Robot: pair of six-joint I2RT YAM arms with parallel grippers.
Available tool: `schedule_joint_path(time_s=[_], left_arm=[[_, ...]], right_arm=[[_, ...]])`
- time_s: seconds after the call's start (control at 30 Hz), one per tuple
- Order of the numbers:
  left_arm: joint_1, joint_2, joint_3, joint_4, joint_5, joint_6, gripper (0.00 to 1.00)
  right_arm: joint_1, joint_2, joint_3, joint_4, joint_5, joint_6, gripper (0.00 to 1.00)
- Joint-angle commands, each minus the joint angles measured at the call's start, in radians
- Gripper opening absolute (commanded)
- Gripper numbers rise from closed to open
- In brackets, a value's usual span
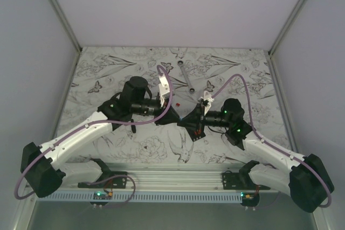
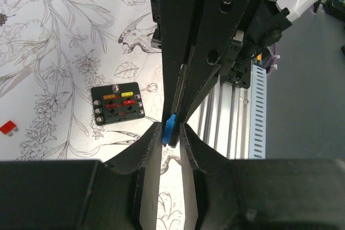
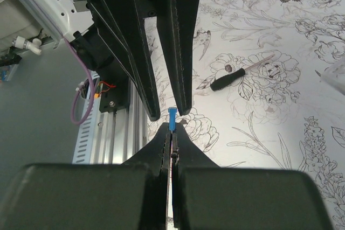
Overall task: Snap on the fuse box
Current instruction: Pick up the fuse from the center of the board.
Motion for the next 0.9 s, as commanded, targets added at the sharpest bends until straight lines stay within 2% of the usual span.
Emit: schedule_joint_path(time_s=[0.0,0.2,0.33,0.4,0.5,0.6,0.63,0.7,0.87], left_arm=[[0.003,0.015,-0.006,0.0,0.08,0.031,0.21],[0.004,0.029,-0.002,-0.003,0.109,0.033,0.16],[0.004,0.022,-0.006,-0.001,0.107,0.035,0.01],[0.004,0.012,-0.01,-0.002,0.098,0.036,0.0],[0.004,-0.006,-0.018,-0.002,0.066,0.025,0.0],[0.004,-0.01,-0.027,-0.001,-0.024,-0.013,0.0],[0.004,-0.01,-0.03,-0.001,-0.072,-0.038,0.0],[0.004,-0.003,-0.036,-0.002,-0.177,-0.101,0.0],[0.004,0.017,-0.052,-0.055,-0.416,-0.27,0.0]], right_arm=[[-0.005,-0.017,0.039,0.034,-0.021,0.014,0.0],[-0.005,-0.011,0.039,0.045,-0.03,0.019,0.0],[-0.006,-0.017,0.039,0.029,-0.019,0.012,0.0],[-0.005,-0.018,0.041,-0.004,-0.001,-0.004,0.0],[-0.005,-0.026,0.039,-0.063,0.066,-0.02,0.12],[-0.014,-0.047,0.03,-0.139,0.194,-0.016,0.29],[-0.024,-0.051,0.03,-0.172,0.238,-0.011,0.32],[-0.055,-0.043,0.037,-0.256,0.318,0.012,0.35],[-0.148,0.0,0.031,-0.388,0.54,0.108,0.35]])
